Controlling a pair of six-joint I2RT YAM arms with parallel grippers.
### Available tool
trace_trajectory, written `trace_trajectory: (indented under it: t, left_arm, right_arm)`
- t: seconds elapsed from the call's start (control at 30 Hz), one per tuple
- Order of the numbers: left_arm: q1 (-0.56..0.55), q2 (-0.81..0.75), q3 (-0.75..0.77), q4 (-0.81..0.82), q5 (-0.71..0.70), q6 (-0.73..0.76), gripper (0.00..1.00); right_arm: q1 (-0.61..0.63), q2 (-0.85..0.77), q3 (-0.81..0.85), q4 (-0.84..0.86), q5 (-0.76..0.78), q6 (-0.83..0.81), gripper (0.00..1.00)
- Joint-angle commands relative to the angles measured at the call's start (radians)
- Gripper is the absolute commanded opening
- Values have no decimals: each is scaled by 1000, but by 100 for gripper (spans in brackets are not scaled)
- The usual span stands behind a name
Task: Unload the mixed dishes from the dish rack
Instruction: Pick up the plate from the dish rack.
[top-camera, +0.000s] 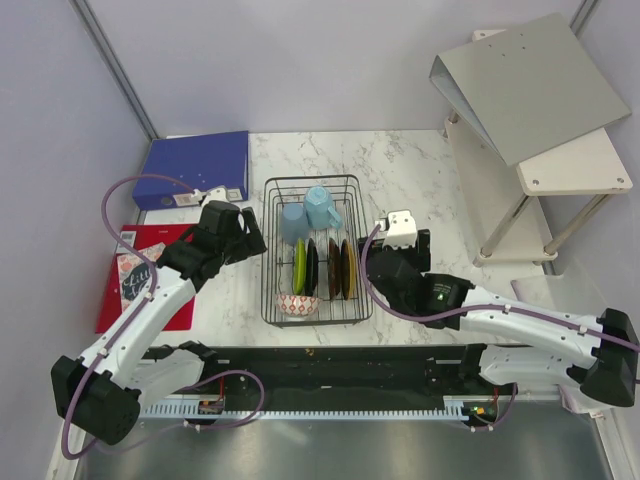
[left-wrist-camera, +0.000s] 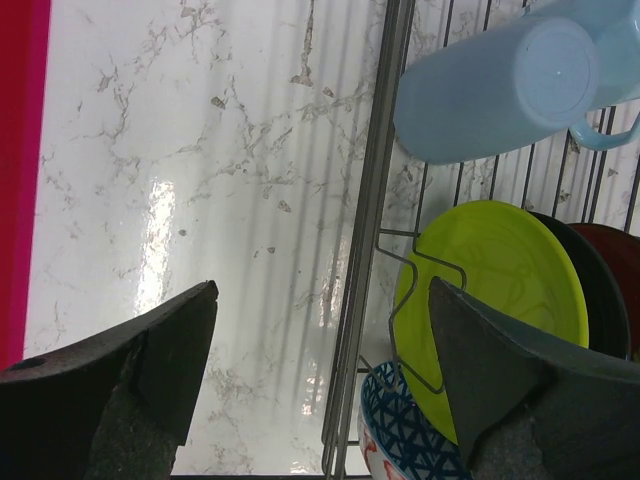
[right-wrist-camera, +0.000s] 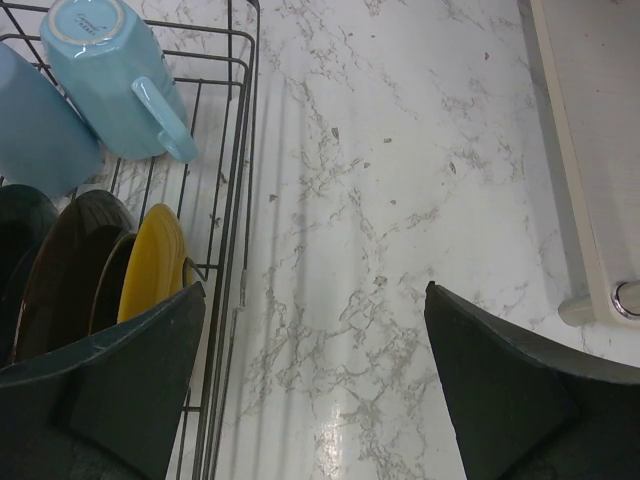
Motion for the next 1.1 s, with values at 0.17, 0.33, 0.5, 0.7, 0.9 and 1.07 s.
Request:
trace_trajectory:
  t: [0.17,0.33,0.5,0.7,0.9,1.07]
  left_arm:
    - [-3,-22,-4,-7,-28,40,94]
    - [-3,-30,-4,-9,-39,37,94]
    - [-3,-44,-9,-15,-48,38,94]
    - [-3,-29,-7,-15,-48,32,94]
    - [-3,-10,-3,-21,-45,26,94]
    - [-3,-9,-1,-21,-47,25,94]
  right_arm:
    - [1,-26,7,-20,43,24,97]
    - [2,105,135,-118,11,33,85]
    - [22,188,206,-189,-16,70,74]
    - [39,246,229,-192,-44,87,68]
    - [44,301,244,-197,-53,104,65]
    - [56,330,275,-192,-50,101,64]
